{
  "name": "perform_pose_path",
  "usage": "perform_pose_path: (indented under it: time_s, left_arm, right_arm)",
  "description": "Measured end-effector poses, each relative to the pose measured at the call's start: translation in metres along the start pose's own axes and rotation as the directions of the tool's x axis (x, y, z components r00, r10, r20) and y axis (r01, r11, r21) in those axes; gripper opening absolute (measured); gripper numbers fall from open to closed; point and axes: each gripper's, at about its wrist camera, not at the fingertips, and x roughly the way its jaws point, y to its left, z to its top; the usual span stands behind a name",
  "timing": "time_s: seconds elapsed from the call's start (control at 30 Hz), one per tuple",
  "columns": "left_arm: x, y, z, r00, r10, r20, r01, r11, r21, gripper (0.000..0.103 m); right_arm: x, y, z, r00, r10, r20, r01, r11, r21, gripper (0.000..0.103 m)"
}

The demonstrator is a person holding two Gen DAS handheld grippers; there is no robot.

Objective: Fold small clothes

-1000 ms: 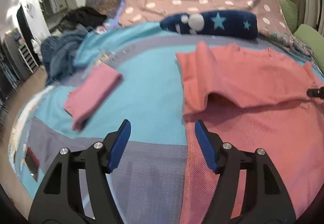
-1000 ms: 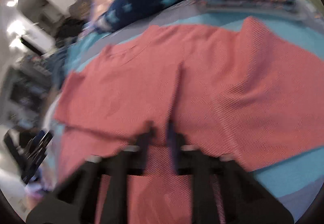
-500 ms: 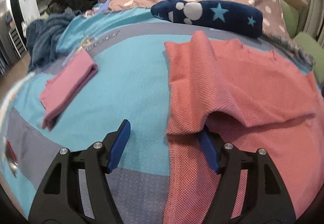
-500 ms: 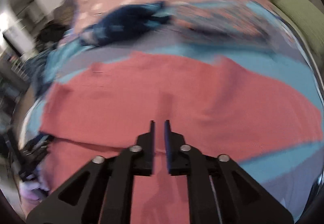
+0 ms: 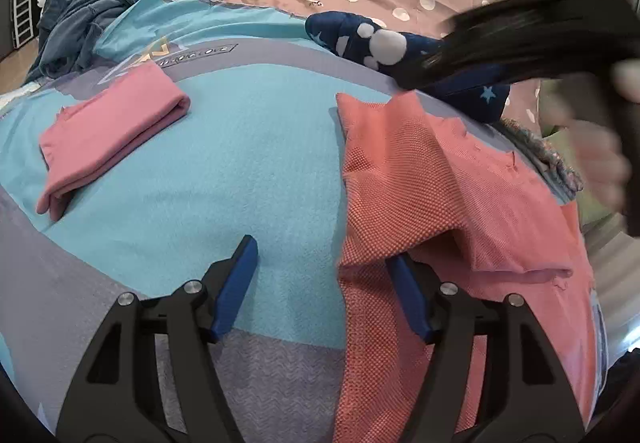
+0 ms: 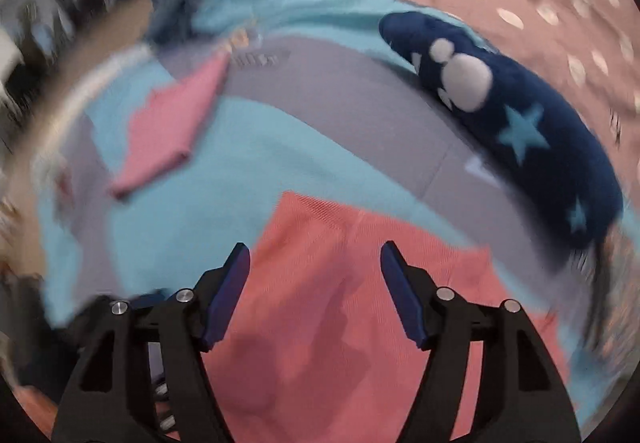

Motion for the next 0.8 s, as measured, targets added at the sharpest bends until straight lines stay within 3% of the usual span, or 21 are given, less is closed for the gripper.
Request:
perform_pose_path:
  time_s: [0.07,0.17,0.3,0.4,0.5,0.6,0.67,0.77,0.8]
  left_arm:
    - [-0.001,0.001,-0.001,1.0,-0.01,0.002,0.011,1.0,-0.008,0.067]
    - [-0.001,0.002,-0.001,1.0,-0.02,0.003,0.02,1.0,-0.015,0.067]
    - [-0.002,0.005,-0.001,0.999,-0.034,0.004,0.034,0.999,-0.025,0.068]
    - [-0.001,0.006,-0.001,0.999,-0.044,0.006,0.044,0.999,-0.033,0.068]
    - [-0.001,0.006,-0.001,0.999,-0.042,0.006,0.042,0.999,-0.031,0.068]
    - [-0.001,0.006,0.0,0.999,-0.038,0.005,0.038,0.999,-0.027,0.066]
    - [-0.001,0.007,0.0,0.999,-0.038,0.006,0.038,0.999,-0.028,0.066]
    - [-0.002,0.008,0.0,0.999,-0.035,0.012,0.035,0.999,-0.037,0.062]
    - [-0.003,0.01,0.0,0.999,-0.028,0.016,0.029,0.998,-0.048,0.054]
  right_arm:
    - [0.023,-0.013,0.011,0.998,0.016,-0.057,-0.014,0.999,0.046,0.068]
    - [0.036,-0.029,0.019,0.987,0.134,-0.084,-0.122,0.984,0.132,0.068]
    - [0.032,-0.004,0.03,0.984,0.146,-0.098,-0.148,0.989,-0.021,0.068]
    - [0.034,0.021,0.028,0.974,0.137,-0.178,-0.168,0.97,-0.176,0.057]
    - [0.04,0.023,0.026,0.972,0.08,-0.221,-0.129,0.969,-0.212,0.056]
    - [0.047,0.017,0.034,0.975,0.1,-0.198,-0.135,0.976,-0.169,0.051]
    - [0.049,0.02,0.033,0.969,0.152,-0.195,-0.185,0.969,-0.166,0.023]
    - [0.053,0.039,0.03,0.967,0.182,-0.179,-0.218,0.953,-0.209,0.003]
    - [0.052,0.041,0.032,0.967,0.204,-0.153,-0.233,0.951,-0.204,0.003]
